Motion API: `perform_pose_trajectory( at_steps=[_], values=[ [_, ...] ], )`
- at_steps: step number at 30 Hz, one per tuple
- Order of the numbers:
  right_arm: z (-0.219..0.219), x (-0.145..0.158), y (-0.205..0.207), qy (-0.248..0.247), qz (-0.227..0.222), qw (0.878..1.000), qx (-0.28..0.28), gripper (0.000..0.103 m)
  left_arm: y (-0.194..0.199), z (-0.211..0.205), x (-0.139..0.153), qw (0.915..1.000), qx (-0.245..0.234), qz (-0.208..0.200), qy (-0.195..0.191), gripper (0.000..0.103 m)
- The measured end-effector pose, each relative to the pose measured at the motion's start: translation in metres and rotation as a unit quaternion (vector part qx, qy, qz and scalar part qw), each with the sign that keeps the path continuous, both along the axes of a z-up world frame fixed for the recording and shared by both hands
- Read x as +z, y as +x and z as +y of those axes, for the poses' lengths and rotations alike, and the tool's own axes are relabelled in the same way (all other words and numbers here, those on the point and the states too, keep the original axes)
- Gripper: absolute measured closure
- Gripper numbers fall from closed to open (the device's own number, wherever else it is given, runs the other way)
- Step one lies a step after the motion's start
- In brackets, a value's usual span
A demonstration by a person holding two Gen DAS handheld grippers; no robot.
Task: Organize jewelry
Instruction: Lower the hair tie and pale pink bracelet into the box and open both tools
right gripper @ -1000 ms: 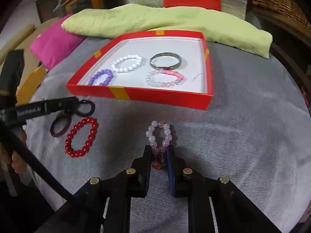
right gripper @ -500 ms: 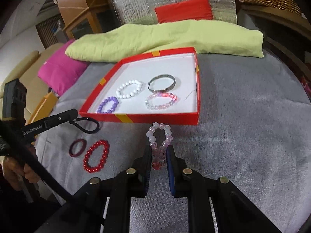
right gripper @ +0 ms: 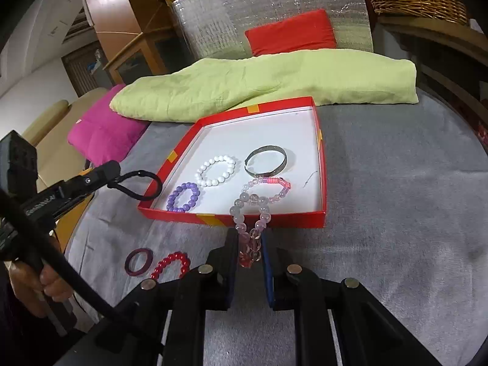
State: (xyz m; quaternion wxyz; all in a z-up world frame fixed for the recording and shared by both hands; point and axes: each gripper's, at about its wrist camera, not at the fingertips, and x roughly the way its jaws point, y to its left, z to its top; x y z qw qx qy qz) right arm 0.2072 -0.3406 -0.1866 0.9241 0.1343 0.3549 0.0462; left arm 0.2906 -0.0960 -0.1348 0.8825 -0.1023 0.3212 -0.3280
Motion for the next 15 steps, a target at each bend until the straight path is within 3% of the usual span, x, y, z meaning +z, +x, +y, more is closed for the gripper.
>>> perform_pose_trajectory(
  at_steps=[8,15],
  values=[
    [-0.009,0.008,0.03,0.023,-0.014,0.999,-0.018,0.087,0.031,-0.014,-0.005,0.999,0.045,-0.002,0.003,0.102],
    [-0.006,0.011,0.1,0.045,-0.006,0.999,-0.023,0.087,0.081,-0.019,-0.012,0.9966,0.078,0.016,0.021,0.102]
  ],
)
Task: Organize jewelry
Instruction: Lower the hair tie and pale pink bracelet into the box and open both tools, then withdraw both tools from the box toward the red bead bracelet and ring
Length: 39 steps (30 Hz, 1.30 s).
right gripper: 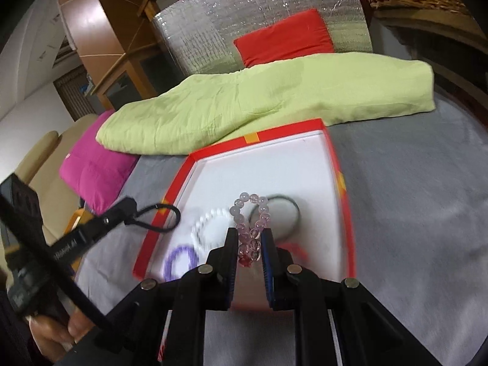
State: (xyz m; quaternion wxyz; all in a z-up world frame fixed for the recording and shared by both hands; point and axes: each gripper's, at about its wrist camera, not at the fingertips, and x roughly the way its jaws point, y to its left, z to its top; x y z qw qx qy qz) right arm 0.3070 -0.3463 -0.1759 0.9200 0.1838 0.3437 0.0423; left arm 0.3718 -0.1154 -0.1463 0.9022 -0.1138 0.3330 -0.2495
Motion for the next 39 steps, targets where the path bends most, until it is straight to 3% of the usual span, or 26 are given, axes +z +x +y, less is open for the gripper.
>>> perform_pose_trajectory(
  at_steps=[7,16,17,18,20,22,31,39],
  values=[
    [0.008,-0.005,0.069,0.018,0.029,0.999,-0.002,0.087,0.041,-0.005,-0.01,0.9994,0.003,0.032,0.015,0.102],
    [0.005,-0.023,0.101,0.05,0.055,0.997,-0.028,0.084,0.051,-0.021,-0.03,0.9957,-0.01,0.075,0.054,0.101],
    [0.002,-0.025,0.101,0.058,0.055,0.996,-0.03,0.082,0.049,-0.022,-0.03,0.9954,-0.011,0.073,0.061,0.098],
    [0.0,-0.025,0.101,0.064,0.055,0.996,-0.032,0.074,0.046,-0.022,-0.028,0.9951,-0.011,0.069,0.07,0.094],
    [-0.008,-0.024,0.095,0.077,0.045,0.995,-0.044,0.066,0.04,-0.017,-0.022,0.9953,-0.001,0.055,0.08,0.058],
    [-0.018,-0.02,0.085,0.088,0.03,0.994,-0.051,0.066,0.033,-0.009,-0.014,0.9959,0.016,0.035,0.082,0.048],
    [-0.035,0.002,0.029,0.062,0.014,0.996,-0.066,0.066,0.005,0.017,0.008,0.9944,0.065,0.02,0.08,0.036],
    [-0.026,0.007,-0.037,0.02,0.01,0.999,-0.046,0.066,-0.04,0.028,0.006,0.9902,0.073,0.003,0.119,0.035]
  ],
)
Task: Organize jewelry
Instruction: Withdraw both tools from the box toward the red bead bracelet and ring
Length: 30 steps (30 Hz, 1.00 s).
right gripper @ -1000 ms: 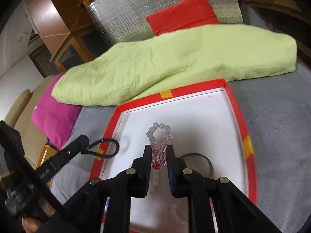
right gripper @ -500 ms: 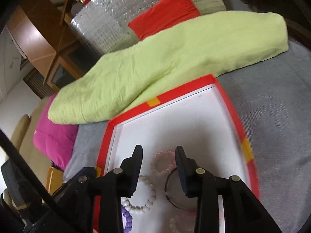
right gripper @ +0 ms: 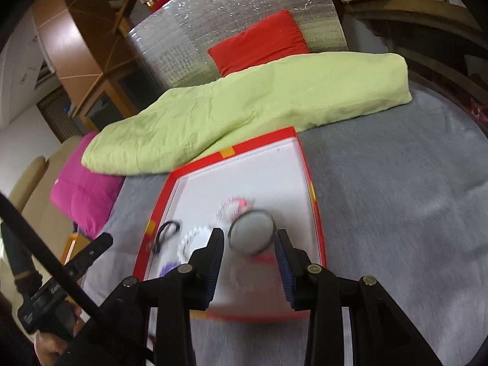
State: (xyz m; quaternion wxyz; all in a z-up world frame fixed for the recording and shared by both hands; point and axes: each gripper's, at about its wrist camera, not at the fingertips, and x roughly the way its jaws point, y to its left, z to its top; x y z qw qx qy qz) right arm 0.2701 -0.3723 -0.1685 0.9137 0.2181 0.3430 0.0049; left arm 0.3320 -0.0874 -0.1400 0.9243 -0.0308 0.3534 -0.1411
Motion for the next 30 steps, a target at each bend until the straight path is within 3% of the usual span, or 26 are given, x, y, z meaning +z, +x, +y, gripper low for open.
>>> perform_pose_trajectory(
  at_steps=[16,23,30],
  values=[
    [0.016,-0.018,-0.1,0.019,0.022,0.999,0.015,0.066,-0.102,0.038,-0.026,0.9991,-0.014,0.021,0.035,0.033],
    [0.03,-0.029,-0.107,0.004,0.038,0.998,0.043,0.066,-0.099,0.055,-0.028,0.9987,-0.006,0.018,0.048,0.033],
    [0.044,-0.032,-0.1,0.006,0.041,0.996,0.075,0.066,-0.092,0.051,-0.027,0.998,-0.033,0.02,0.05,0.033]
  ],
)
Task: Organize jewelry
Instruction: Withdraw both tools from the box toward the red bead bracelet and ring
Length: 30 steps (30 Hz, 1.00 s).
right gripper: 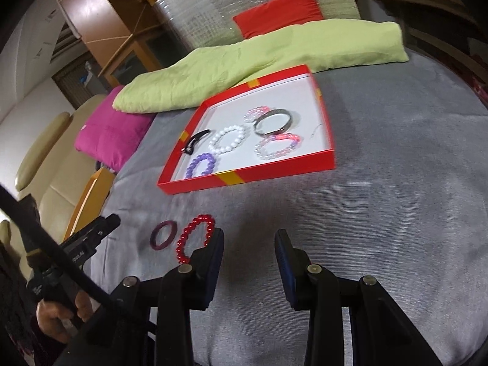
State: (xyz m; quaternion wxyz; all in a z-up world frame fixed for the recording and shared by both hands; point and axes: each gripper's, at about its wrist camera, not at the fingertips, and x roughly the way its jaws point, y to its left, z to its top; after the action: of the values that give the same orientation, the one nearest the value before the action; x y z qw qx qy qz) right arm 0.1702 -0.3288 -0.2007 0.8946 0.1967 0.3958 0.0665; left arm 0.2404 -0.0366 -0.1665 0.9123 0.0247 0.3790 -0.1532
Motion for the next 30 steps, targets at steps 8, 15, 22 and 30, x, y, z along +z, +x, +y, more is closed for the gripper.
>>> perform_pose_trajectory(
  at_steps=[8,15,22,30],
  values=[
    [0.018,-0.006,0.01,0.002,0.009,0.999,0.032,0.066,0.006,-0.008,-0.004,0.9995,-0.02,0.022,0.011,0.033],
    [0.039,-0.011,0.021,-0.007,0.013,0.999,0.05,0.066,0.004,-0.012,-0.008,0.9985,-0.035,0.027,0.031,0.033],
    [0.061,-0.019,0.032,-0.025,0.023,0.998,0.059,0.067,0.0,-0.012,-0.011,0.9975,-0.049,0.03,0.04,0.033],
    [0.075,-0.039,0.048,-0.071,0.049,0.995,0.046,0.082,-0.001,-0.019,-0.021,0.9948,-0.07,0.054,0.051,0.055]
  ],
)
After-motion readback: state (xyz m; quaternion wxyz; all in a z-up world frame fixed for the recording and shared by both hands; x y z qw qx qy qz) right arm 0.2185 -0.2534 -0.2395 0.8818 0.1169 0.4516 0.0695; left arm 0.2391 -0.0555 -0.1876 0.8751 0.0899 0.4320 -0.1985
